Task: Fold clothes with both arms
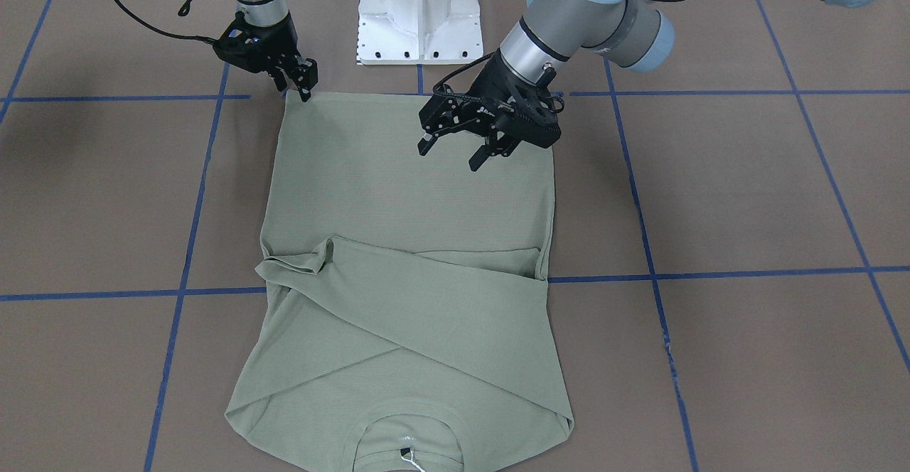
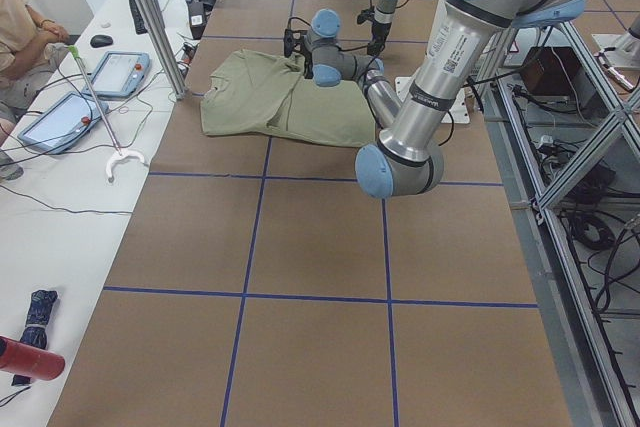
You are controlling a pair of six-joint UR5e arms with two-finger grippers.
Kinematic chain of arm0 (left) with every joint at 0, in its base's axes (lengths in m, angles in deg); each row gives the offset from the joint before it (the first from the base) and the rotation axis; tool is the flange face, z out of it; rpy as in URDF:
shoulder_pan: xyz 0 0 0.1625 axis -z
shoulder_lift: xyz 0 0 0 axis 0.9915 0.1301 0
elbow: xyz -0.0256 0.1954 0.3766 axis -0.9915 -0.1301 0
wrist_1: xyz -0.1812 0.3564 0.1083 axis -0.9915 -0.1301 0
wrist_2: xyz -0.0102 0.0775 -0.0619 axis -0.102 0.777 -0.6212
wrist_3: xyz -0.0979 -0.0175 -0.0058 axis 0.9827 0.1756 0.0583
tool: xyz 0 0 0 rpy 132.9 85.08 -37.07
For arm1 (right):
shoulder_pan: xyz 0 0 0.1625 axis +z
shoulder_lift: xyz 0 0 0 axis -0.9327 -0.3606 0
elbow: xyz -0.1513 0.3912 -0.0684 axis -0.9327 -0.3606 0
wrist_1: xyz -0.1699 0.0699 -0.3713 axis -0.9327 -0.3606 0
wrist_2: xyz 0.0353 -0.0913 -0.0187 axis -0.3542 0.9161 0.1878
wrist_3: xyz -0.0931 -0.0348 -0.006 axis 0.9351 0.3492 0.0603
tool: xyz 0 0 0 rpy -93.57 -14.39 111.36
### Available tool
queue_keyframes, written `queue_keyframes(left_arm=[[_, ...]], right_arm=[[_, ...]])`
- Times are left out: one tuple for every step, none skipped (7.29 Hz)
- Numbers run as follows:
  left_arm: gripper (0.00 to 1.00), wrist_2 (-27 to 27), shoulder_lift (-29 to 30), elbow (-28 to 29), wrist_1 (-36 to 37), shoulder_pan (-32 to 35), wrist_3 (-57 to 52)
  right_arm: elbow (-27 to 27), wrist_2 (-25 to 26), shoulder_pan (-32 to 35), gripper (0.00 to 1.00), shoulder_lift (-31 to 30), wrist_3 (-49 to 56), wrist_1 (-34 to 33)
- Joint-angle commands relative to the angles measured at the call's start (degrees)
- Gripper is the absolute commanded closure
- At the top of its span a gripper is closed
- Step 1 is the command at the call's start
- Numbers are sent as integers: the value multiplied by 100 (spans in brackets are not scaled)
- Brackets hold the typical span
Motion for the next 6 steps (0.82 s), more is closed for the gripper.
queue_keyframes(left_arm=[[4, 1, 2, 6, 0, 0, 36], [4, -8, 2, 6, 0, -9, 53], [4, 1, -15, 6, 0, -9, 71], [4, -8, -15, -3, 0, -9, 158], [4, -8, -24, -55, 9, 0, 211], [4, -8, -120, -99, 17, 0, 229]], right_arm=[[-4, 3, 1, 91, -8, -57, -3], [31, -6, 9, 100, -95, -57, 6], [75, 64, 9, 100, -279, -57, 23], [101, 73, 9, 100, -341, -5, 32], [154, 90, 9, 100, -325, -30, 23], [268, 108, 9, 100, -290, -57, 15]])
